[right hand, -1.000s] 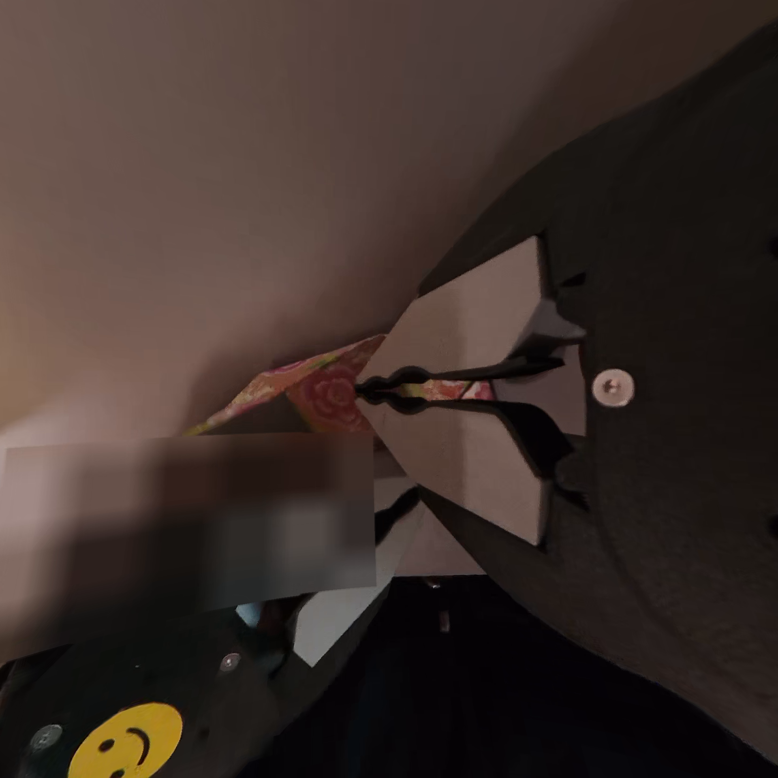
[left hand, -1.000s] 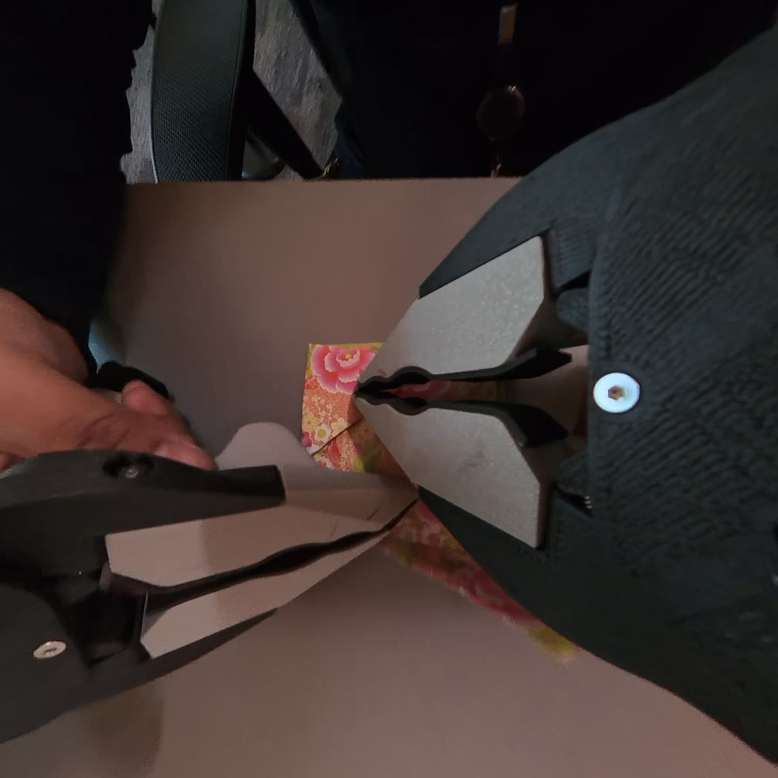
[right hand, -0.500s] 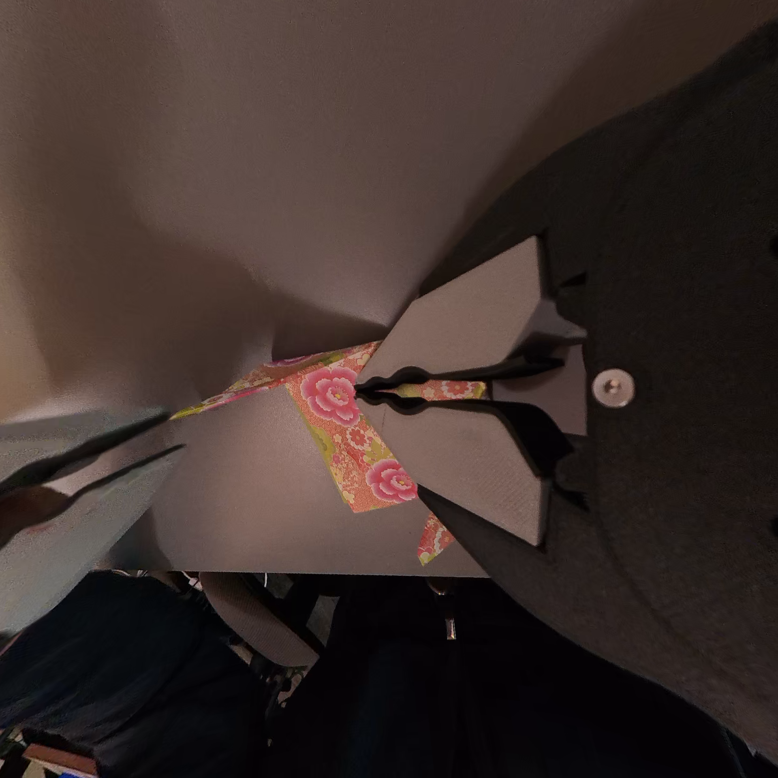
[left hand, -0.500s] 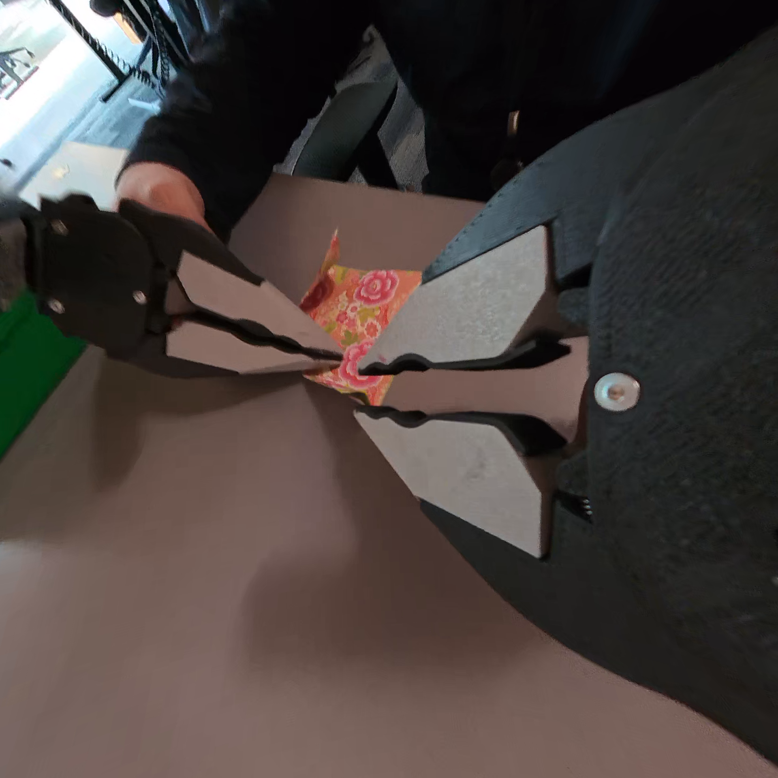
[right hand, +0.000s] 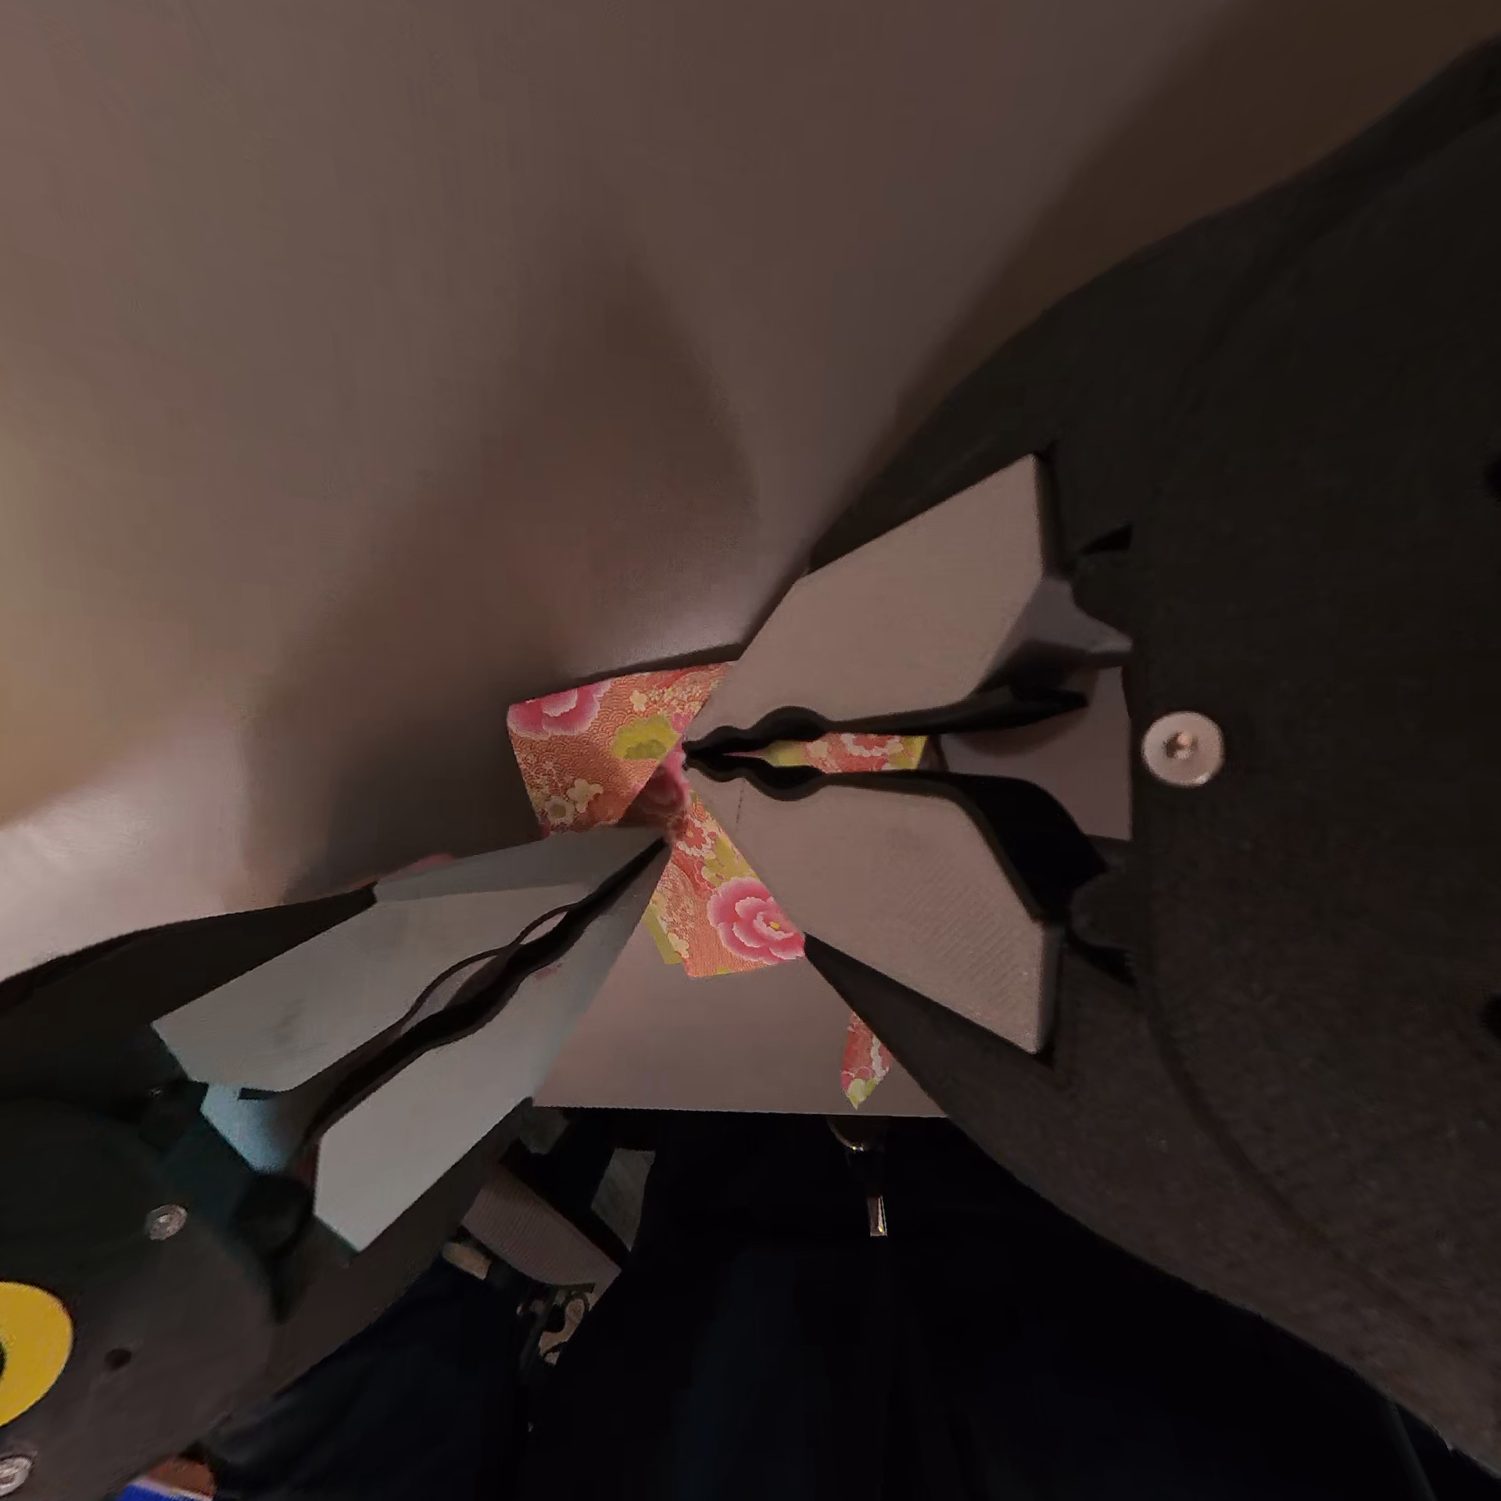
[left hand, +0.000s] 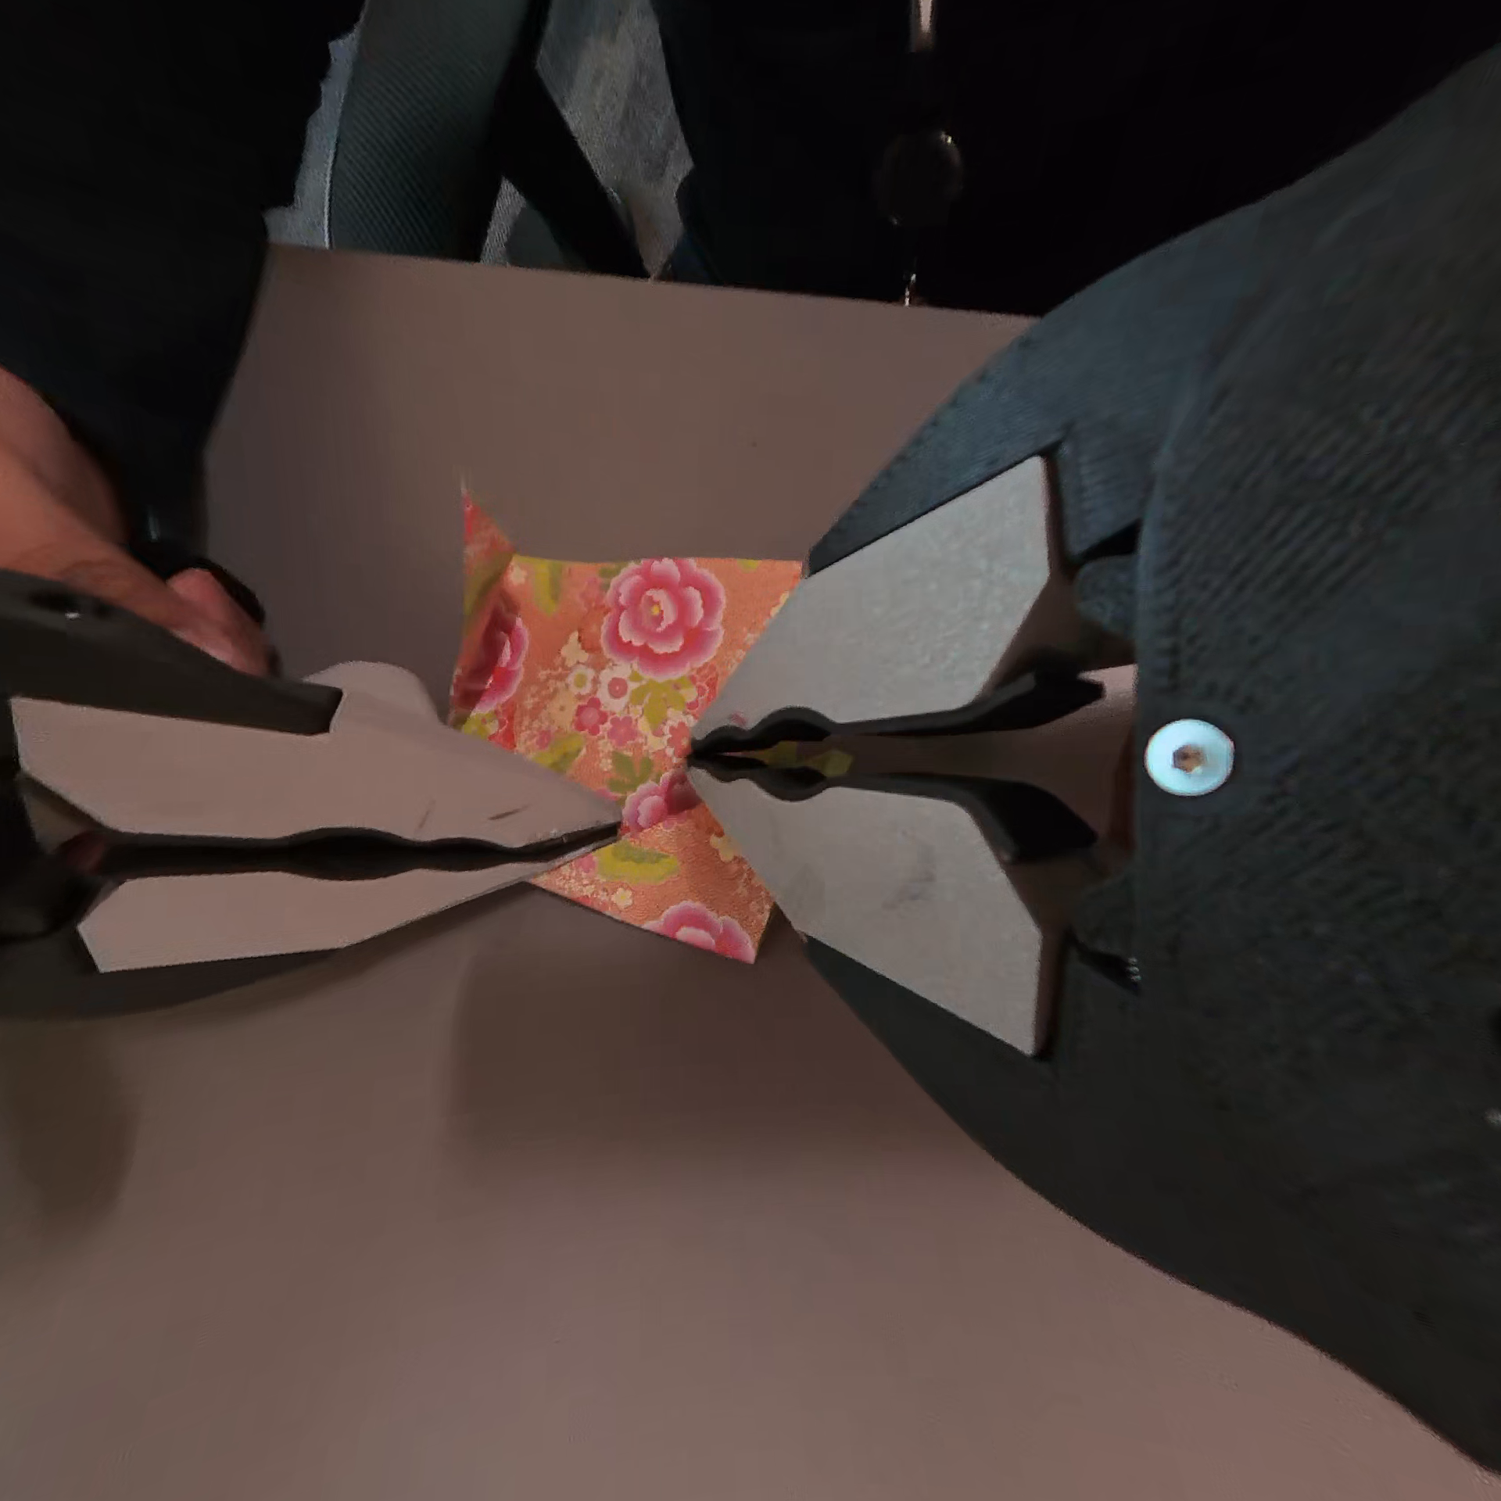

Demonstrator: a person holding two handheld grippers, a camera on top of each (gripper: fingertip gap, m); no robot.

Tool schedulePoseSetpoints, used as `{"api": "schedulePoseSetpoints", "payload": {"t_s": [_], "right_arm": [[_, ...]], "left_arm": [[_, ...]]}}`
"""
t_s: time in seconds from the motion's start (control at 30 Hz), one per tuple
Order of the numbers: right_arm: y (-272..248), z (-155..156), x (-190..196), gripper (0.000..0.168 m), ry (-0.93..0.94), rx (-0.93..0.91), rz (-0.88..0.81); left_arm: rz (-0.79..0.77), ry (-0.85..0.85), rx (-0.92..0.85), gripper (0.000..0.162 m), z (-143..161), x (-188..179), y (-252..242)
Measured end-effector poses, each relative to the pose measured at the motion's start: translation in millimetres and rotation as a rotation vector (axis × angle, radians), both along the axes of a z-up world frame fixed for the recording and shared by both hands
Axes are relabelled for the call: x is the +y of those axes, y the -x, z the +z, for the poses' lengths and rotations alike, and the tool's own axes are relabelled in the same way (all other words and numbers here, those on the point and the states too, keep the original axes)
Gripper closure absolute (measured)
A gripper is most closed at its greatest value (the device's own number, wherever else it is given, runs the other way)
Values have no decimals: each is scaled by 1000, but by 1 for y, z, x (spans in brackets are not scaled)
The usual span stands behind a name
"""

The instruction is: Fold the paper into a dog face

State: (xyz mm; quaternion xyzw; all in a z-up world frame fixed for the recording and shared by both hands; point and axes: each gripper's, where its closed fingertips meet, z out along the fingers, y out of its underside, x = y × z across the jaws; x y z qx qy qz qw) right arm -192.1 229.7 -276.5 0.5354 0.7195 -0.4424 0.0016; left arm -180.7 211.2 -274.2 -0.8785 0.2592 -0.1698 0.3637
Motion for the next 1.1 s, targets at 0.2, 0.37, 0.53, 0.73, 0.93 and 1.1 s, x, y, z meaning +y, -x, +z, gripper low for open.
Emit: {"api": "schedulePoseSetpoints", "payload": {"t_s": [0.2, 0.37, 0.53, 0.73, 0.93, 1.1], "right_arm": [[0, 0, 0, 168, 11, 0, -3], [0, 0, 0, 168, 8, 0, -2], [0, 0, 0, 168, 4, 3, -2], [0, 0, -1, 168, -1, 8, 2], [-1, 0, -1, 168, 9, 4, 9], [-2, 0, -1, 168, 5, 4, 13]], "left_arm": [[4, -39, -98, 159, 22, -5, 5], [37, -141, 13, 155, 45, -11, 44], [33, -143, 63, 140, 31, -3, 49], [76, -144, 56, 154, 17, 25, 40], [92, -208, 59, 153, 25, 31, 39], [110, -117, -71, 123, 20, 36, 42]]}}
